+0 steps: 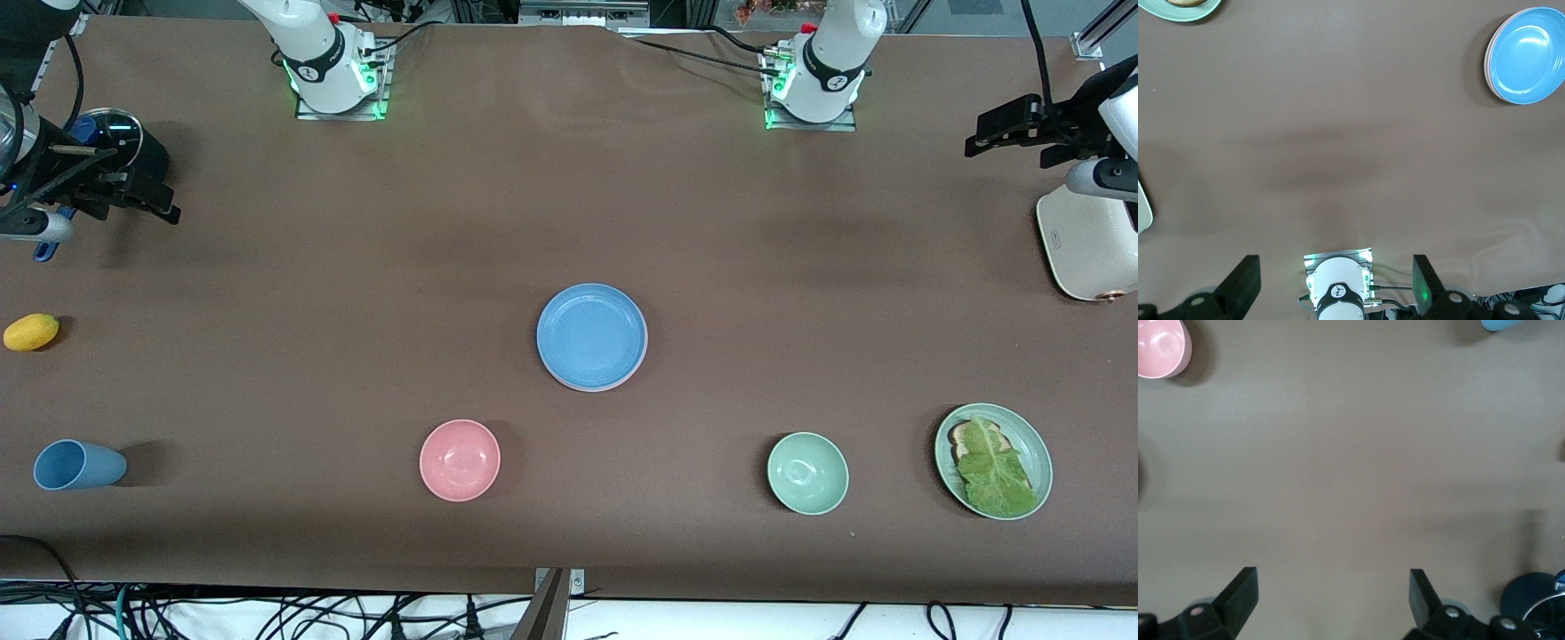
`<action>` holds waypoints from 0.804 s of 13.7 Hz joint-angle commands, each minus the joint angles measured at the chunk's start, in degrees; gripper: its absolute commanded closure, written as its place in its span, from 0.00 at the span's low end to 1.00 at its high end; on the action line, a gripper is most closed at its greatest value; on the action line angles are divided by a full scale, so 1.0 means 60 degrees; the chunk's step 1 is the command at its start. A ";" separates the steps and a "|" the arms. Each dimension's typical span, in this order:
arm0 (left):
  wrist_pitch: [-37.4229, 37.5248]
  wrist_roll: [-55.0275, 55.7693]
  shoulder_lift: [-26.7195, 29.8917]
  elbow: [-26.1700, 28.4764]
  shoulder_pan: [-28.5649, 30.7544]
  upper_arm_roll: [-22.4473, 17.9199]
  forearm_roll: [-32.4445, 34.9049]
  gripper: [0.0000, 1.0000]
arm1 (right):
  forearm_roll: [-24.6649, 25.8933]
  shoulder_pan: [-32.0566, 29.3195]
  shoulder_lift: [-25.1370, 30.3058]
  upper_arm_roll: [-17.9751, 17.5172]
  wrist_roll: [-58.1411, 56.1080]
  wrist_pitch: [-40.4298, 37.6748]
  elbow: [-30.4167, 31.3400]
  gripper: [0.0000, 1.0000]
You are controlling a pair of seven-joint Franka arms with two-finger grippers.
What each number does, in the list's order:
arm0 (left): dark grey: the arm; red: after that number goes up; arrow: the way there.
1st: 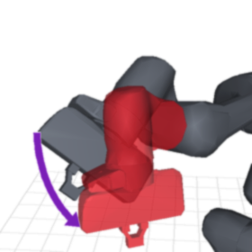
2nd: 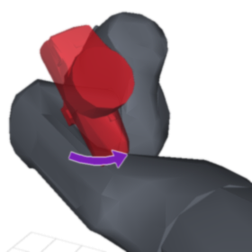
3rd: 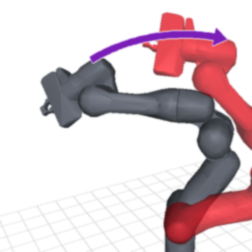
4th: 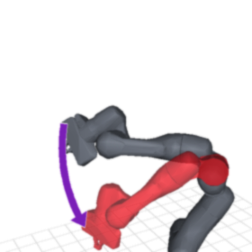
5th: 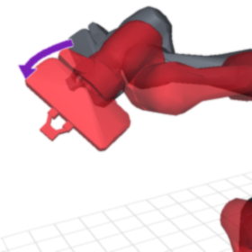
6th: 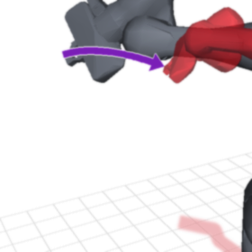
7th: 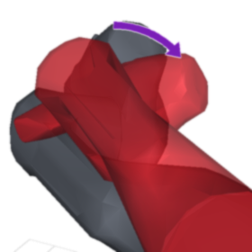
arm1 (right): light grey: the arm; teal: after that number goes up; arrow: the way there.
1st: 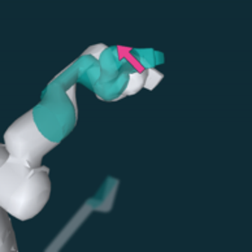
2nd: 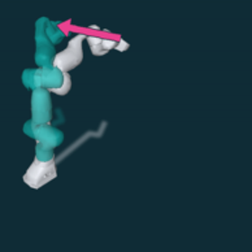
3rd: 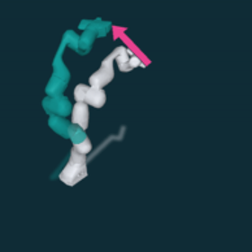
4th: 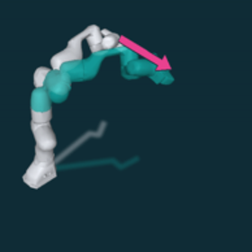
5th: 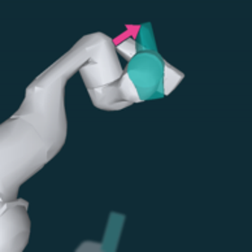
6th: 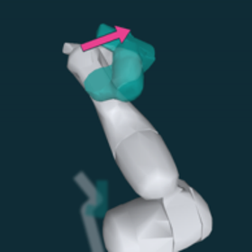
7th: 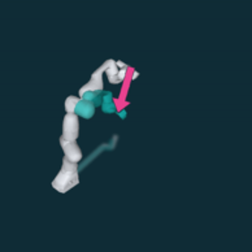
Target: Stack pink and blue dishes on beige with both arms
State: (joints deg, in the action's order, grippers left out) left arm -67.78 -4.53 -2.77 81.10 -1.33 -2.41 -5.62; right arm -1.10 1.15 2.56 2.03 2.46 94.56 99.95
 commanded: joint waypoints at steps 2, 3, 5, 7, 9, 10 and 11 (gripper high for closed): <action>-0.0071 -0.0007 0.0008 -0.0011 -0.0071 0.0195 0.0277 0.00 | 0.0022 -0.0148 -0.0105 -0.0192 0.0088 -0.0321 -0.0500 0.00; -0.0071 -0.0007 0.0008 -0.0011 -0.0071 0.0196 0.0277 0.00 | 0.0007 -0.0148 -0.0120 -0.0250 0.0306 -0.0321 -0.0515 0.00; -0.0071 -0.0007 0.0008 -0.0011 -0.0057 0.0196 0.0277 0.00 | -0.0008 -0.0177 -0.0091 -0.0265 0.0849 -0.0321 -0.0457 0.00; -0.0071 -0.0007 0.0008 -0.0011 -0.0057 0.0196 0.0277 0.00 | 0.0021 -0.0177 -0.0105 -0.0265 0.0734 -0.0321 -0.0427 0.00; -0.0071 -0.0022 0.0008 -0.0011 -0.0057 0.0211 0.0277 0.00 | 0.0021 -0.0207 -0.0295 -0.0265 0.0616 -0.0307 -0.0558 0.00; -0.0071 -0.0007 0.0008 -0.0011 -0.0057 0.0196 0.0277 0.00 | 0.0007 -0.0207 -0.0325 -0.0265 0.0616 -0.0321 -0.0660 0.00; -0.0071 -0.0007 0.0008 -0.0011 -0.0057 0.0196 0.0277 0.00 | 0.0036 -0.0207 -0.0368 -0.0250 0.0616 -0.0321 -0.0690 0.00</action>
State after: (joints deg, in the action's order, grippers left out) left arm -67.78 -4.53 -2.81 81.10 -1.46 -1.41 -5.62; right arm -1.04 1.05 1.60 1.40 6.41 93.74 98.19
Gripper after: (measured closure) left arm 0.000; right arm 0.000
